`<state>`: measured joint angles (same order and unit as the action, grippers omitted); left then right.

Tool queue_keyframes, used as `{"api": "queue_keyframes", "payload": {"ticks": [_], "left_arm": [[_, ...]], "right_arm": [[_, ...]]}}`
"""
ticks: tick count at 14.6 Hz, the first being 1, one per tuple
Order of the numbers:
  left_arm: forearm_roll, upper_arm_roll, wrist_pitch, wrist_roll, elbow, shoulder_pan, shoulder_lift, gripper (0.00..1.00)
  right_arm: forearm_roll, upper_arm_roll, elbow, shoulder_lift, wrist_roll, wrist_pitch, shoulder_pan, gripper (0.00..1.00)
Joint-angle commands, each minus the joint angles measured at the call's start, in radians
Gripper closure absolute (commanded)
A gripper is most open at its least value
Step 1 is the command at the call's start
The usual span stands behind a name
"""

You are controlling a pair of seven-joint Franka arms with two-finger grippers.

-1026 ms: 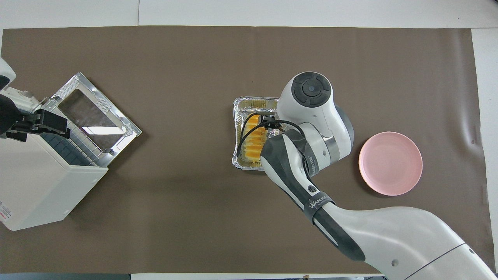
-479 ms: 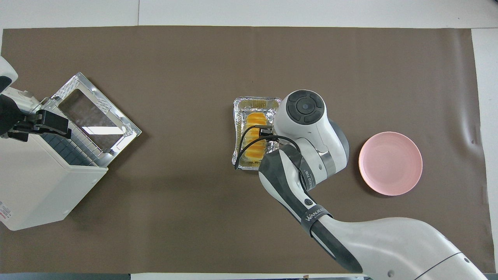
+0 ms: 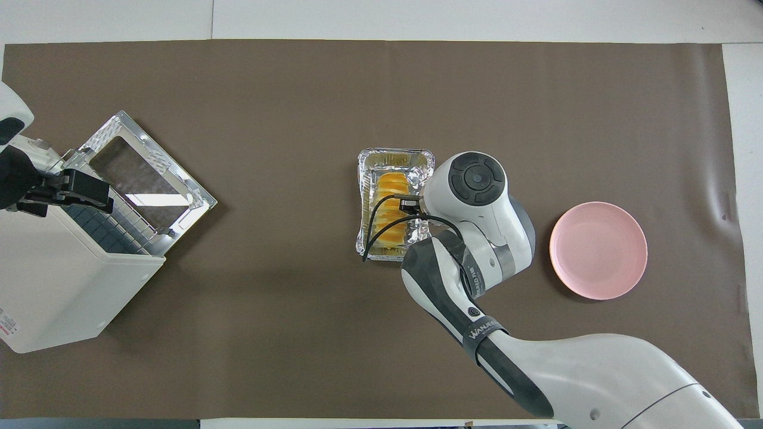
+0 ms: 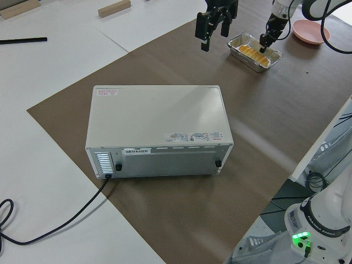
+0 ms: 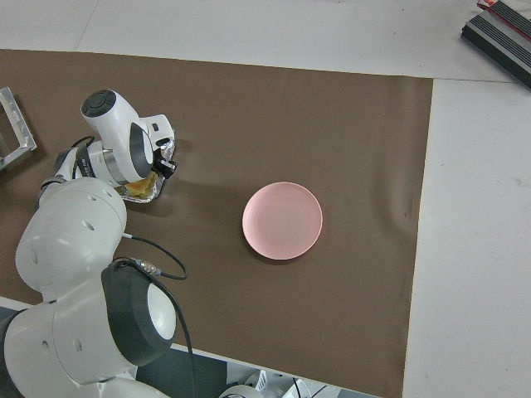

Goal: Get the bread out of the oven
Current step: 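Drag the foil tray with the right gripper beside the pink plate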

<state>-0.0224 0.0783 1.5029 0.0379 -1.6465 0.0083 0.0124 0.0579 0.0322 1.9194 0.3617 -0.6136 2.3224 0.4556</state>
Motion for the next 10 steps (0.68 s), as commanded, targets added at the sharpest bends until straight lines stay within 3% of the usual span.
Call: {"api": "queue_keyframes", "payload": {"ticks": [1,5,10], "left_arm": [[-0.017,-0.003,0.019,-0.007,-0.018,0.001,0.014,0.0],[-0.017,-0.003,0.019,-0.007,-0.018,0.004,0.017,0.0],[-0.017,-0.003,0.019,-0.007,-0.018,0.013,0.015,0.0]], "right_arm": [[0.011,0.006,0.014,-0.029,-0.002,0.005,-0.009,1.0],[0.011,0.005,-0.077,-0.042,0.105,-0.096,-0.092,1.0],[0.011,0.005,-0.16,-0.041,0.563,-0.138,-0.325,1.0]]}}
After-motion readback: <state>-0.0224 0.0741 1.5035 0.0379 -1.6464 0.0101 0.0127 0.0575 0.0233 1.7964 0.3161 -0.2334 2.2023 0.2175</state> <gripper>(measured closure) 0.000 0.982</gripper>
